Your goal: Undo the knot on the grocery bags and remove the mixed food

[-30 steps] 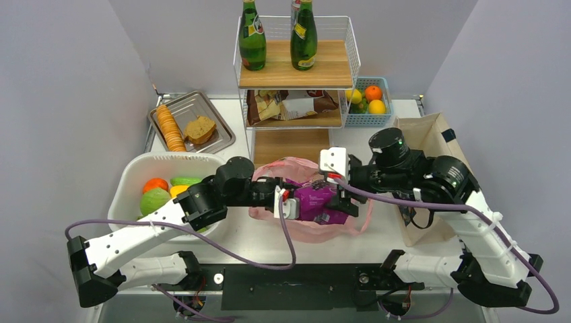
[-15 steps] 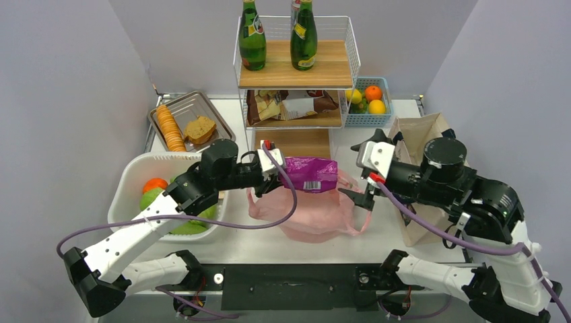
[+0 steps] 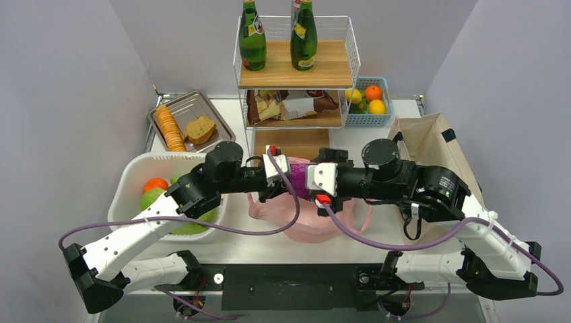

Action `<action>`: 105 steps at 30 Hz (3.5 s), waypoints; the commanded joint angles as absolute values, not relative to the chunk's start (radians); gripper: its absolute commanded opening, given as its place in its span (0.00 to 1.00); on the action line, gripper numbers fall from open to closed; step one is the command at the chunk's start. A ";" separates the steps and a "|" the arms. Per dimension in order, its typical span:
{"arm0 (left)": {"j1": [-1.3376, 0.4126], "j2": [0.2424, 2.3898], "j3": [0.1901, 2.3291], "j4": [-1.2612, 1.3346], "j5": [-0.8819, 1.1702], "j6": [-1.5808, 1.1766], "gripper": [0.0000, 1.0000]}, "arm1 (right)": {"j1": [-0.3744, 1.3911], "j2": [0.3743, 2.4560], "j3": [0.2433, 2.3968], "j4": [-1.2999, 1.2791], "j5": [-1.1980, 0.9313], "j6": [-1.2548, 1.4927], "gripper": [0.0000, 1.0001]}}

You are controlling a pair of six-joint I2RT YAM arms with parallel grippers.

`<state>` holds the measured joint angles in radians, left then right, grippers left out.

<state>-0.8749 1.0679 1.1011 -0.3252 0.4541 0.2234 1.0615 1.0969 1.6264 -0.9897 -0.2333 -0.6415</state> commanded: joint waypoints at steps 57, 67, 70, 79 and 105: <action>-1.078 0.725 0.593 0.359 0.081 1.131 0.77 | 0.299 1.046 1.469 -0.571 -0.843 0.483 0.00; -1.146 0.854 0.821 0.280 0.090 0.887 0.77 | 0.269 0.969 1.432 -0.547 -0.927 0.427 0.00; -1.149 0.865 0.885 0.120 0.118 0.908 0.77 | 0.269 0.969 1.424 -0.533 -0.929 0.446 0.00; -1.057 1.004 1.207 -0.130 0.214 0.475 0.79 | 0.338 0.956 1.486 -0.643 -0.903 0.140 0.00; -0.871 1.076 1.195 -0.346 0.685 0.046 0.81 | 0.711 1.053 1.644 -0.900 -0.701 -0.312 0.00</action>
<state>-0.8684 1.1011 1.2320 -0.3702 0.5884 0.1081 0.6865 1.0443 1.5589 -1.0214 -0.7250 -0.2512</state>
